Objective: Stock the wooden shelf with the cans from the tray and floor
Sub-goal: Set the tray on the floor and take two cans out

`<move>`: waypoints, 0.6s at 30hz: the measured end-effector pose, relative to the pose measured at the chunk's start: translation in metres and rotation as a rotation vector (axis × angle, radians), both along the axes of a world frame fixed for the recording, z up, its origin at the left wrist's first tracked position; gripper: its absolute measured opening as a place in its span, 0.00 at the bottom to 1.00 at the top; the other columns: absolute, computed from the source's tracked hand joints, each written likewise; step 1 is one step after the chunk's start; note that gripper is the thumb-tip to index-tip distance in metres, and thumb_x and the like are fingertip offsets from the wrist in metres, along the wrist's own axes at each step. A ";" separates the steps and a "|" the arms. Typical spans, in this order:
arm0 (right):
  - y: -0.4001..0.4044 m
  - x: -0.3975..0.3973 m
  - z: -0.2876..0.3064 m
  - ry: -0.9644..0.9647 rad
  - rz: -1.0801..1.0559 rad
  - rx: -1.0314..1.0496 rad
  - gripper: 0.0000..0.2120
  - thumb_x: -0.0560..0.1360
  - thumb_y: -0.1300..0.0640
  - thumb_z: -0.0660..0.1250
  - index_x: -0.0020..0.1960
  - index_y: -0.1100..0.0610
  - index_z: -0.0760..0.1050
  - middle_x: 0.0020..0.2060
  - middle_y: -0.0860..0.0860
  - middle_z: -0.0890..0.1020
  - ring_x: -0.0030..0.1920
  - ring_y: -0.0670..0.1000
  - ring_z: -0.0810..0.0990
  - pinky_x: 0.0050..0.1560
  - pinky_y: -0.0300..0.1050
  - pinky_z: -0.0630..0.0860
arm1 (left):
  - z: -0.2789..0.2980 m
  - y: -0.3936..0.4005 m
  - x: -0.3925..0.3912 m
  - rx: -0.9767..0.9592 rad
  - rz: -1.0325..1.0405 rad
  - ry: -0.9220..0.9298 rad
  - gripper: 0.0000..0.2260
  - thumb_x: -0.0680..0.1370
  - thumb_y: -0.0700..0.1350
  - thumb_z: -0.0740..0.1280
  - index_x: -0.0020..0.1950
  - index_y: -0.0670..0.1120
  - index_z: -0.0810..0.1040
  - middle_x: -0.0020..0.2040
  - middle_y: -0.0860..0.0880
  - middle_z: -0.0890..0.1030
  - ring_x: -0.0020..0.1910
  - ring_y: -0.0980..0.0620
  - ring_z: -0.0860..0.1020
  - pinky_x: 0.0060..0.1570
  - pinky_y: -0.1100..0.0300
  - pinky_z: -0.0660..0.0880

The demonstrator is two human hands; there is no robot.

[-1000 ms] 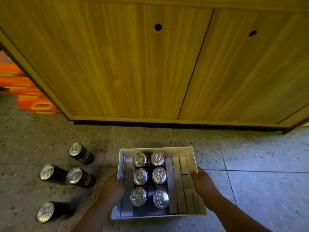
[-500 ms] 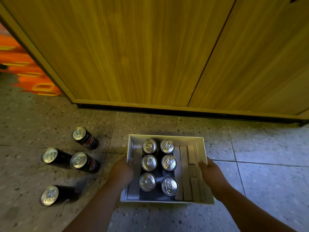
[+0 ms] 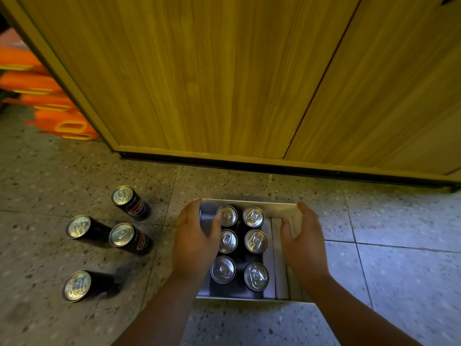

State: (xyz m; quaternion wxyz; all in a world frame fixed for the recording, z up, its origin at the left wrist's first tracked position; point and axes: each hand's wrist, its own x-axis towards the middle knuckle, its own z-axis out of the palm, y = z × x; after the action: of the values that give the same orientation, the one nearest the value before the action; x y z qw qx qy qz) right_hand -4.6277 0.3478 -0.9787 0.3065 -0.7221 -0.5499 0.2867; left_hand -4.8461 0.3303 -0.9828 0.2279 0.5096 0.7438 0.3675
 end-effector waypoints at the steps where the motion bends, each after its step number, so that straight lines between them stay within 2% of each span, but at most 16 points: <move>1: 0.000 -0.005 -0.002 0.025 0.019 -0.015 0.25 0.79 0.49 0.63 0.74 0.50 0.64 0.68 0.48 0.72 0.68 0.48 0.70 0.65 0.45 0.69 | -0.002 0.001 0.003 -0.058 -0.002 -0.038 0.22 0.76 0.57 0.68 0.67 0.53 0.70 0.64 0.54 0.76 0.63 0.54 0.74 0.58 0.54 0.75; 4: 0.001 -0.023 -0.007 0.073 0.085 -0.092 0.27 0.76 0.43 0.64 0.73 0.48 0.65 0.64 0.45 0.75 0.64 0.46 0.74 0.63 0.49 0.74 | -0.009 0.009 0.017 -0.207 -0.013 -0.153 0.27 0.71 0.62 0.70 0.67 0.56 0.69 0.63 0.55 0.76 0.62 0.53 0.75 0.59 0.50 0.76; 6: 0.003 -0.033 -0.009 0.131 0.106 -0.146 0.25 0.77 0.46 0.67 0.72 0.48 0.66 0.61 0.43 0.75 0.62 0.44 0.74 0.59 0.42 0.72 | -0.015 0.013 0.024 -0.224 -0.023 -0.186 0.24 0.68 0.61 0.71 0.61 0.59 0.72 0.56 0.58 0.79 0.56 0.57 0.78 0.53 0.51 0.79; 9: 0.006 -0.044 -0.011 0.210 0.105 -0.206 0.19 0.76 0.51 0.70 0.63 0.43 0.67 0.50 0.35 0.75 0.50 0.33 0.75 0.49 0.29 0.71 | -0.019 0.015 0.028 -0.261 -0.048 -0.171 0.20 0.67 0.56 0.72 0.57 0.61 0.72 0.52 0.59 0.80 0.51 0.60 0.79 0.50 0.55 0.80; 11: 0.009 -0.048 -0.018 0.219 0.105 -0.207 0.18 0.73 0.52 0.71 0.61 0.44 0.70 0.48 0.37 0.78 0.48 0.31 0.77 0.48 0.32 0.76 | -0.018 0.016 0.031 -0.274 -0.042 -0.195 0.20 0.66 0.53 0.72 0.56 0.60 0.73 0.51 0.58 0.81 0.50 0.61 0.79 0.50 0.56 0.80; 14: 0.015 -0.052 -0.027 0.224 0.119 -0.223 0.20 0.69 0.50 0.71 0.60 0.44 0.73 0.48 0.42 0.82 0.48 0.40 0.81 0.48 0.43 0.80 | -0.018 0.021 0.033 -0.294 -0.020 -0.246 0.19 0.65 0.51 0.73 0.54 0.59 0.75 0.48 0.58 0.82 0.48 0.60 0.80 0.49 0.56 0.80; 18: 0.025 -0.055 -0.033 0.217 0.119 -0.231 0.16 0.66 0.54 0.70 0.52 0.43 0.74 0.43 0.43 0.82 0.44 0.41 0.81 0.43 0.42 0.79 | -0.024 0.028 0.034 -0.259 0.006 -0.325 0.14 0.65 0.46 0.72 0.49 0.56 0.78 0.42 0.56 0.84 0.42 0.59 0.82 0.42 0.56 0.82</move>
State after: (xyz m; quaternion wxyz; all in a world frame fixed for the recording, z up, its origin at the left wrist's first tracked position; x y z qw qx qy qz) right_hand -4.6829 0.3731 -1.0122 0.2617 -0.6836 -0.5186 0.4419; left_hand -4.8118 0.3581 -1.0070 0.4076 0.4080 0.7398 0.3466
